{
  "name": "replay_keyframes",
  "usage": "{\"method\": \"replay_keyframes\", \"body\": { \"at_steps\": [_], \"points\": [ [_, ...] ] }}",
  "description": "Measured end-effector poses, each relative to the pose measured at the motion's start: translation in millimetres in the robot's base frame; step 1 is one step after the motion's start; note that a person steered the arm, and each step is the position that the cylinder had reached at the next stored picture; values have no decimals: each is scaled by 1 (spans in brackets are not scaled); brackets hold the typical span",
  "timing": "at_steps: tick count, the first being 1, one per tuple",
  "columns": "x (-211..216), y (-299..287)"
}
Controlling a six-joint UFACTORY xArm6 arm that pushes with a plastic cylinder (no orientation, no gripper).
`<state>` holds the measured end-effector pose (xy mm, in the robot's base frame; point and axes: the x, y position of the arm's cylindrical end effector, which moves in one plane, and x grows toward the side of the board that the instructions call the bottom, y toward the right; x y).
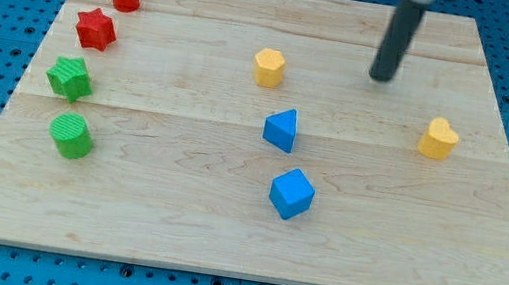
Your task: Place the yellow hexagon diagonally to the top right of the blue triangle
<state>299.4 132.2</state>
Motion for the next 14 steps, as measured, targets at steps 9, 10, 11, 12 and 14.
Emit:
{"method": "replay_keyframes", "body": {
  "at_steps": [9, 10, 11, 12, 14],
  "points": [
    [81, -51],
    [81, -82],
    [61, -128],
    [58, -35],
    [29, -22]
  ]
}}
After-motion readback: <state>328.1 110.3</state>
